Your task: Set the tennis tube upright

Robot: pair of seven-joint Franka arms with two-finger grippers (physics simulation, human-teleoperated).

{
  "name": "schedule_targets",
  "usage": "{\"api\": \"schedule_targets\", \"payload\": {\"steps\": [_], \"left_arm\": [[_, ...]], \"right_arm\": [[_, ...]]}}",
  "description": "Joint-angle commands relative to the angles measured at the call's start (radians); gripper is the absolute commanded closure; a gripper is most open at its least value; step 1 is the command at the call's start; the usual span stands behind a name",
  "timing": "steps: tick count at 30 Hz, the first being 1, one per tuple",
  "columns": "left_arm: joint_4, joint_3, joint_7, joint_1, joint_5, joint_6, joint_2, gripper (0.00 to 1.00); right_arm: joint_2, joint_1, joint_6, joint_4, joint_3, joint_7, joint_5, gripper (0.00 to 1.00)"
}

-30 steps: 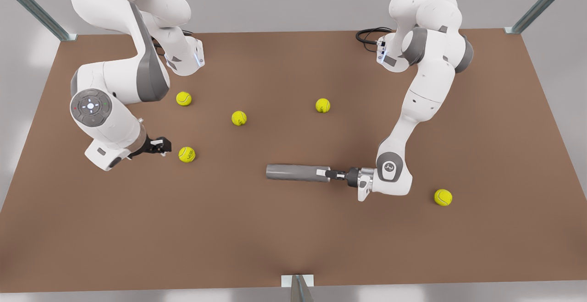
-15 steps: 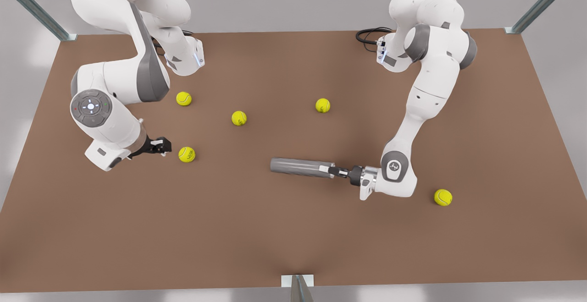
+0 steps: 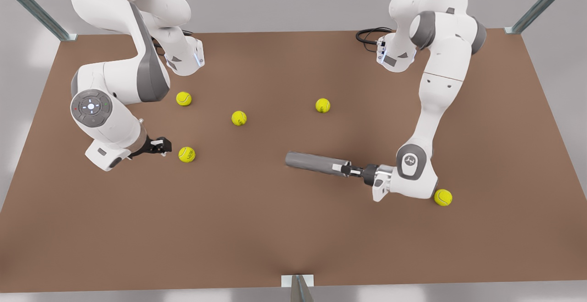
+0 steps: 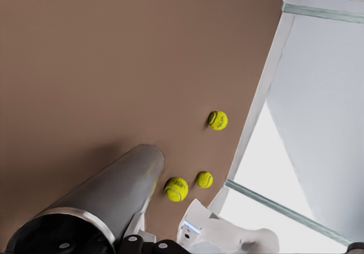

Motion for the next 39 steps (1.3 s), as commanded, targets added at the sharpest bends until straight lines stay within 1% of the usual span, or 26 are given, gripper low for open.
{"api": "schedule_targets", "payload": {"steps": [1,2,4,7,13,20,25,29,34,39], "left_arm": [[0.0,0.004,-0.005,0.0,0.026,-0.006,-0.009,0.79],[0.0,0.02,-0.036,0.0,0.075,-0.024,-0.026,0.79],[0.0,0.027,-0.062,0.0,0.103,-0.026,-0.046,0.79],[0.006,0.028,-0.155,0.007,0.202,-0.026,-0.107,0.79],[0.006,0.028,-0.218,0.027,0.371,-0.031,-0.173,0.79],[0.006,0.028,-0.381,0.027,0.738,-0.037,-0.28,0.79],[0.006,0.028,-0.462,0.029,0.937,-0.031,-0.323,0.79],[0.006,0.03,-0.502,0.029,1.003,-0.024,-0.328,0.79],[0.006,0.065,-0.562,0.027,1.037,-0.009,-0.319,0.79],[0.005,0.065,-0.625,0.026,1.091,0.014,-0.294,0.79]], "right_arm": [[0.0,0.0,0.0,0.0,0.0,0.0,0.0,0.0],[0.0,0.002,0.0,0.0,0.0,0.0,0.0,0.0],[-0.001,0.002,0.0,0.0,0.0,0.0,0.0,0.0],[0.0,0.002,0.0,0.0,0.0,0.0,0.0,0.0],[0.0,0.002,0.0,0.0,0.0,0.0,0.0,0.0],[0.0,0.002,0.0,0.0,0.0,0.0,0.0,0.0],[0.0,0.002,0.0,0.0,0.0,0.0,0.0,0.0],[0.0,0.0,0.0,0.0,0.0,0.0,0.0,0.0],[0.0,0.002,0.0,0.0,0.0,0.0,0.0,0.0],[0.0,0.002,0.0,0.0,0.0,0.0,0.0,0.0]]}}
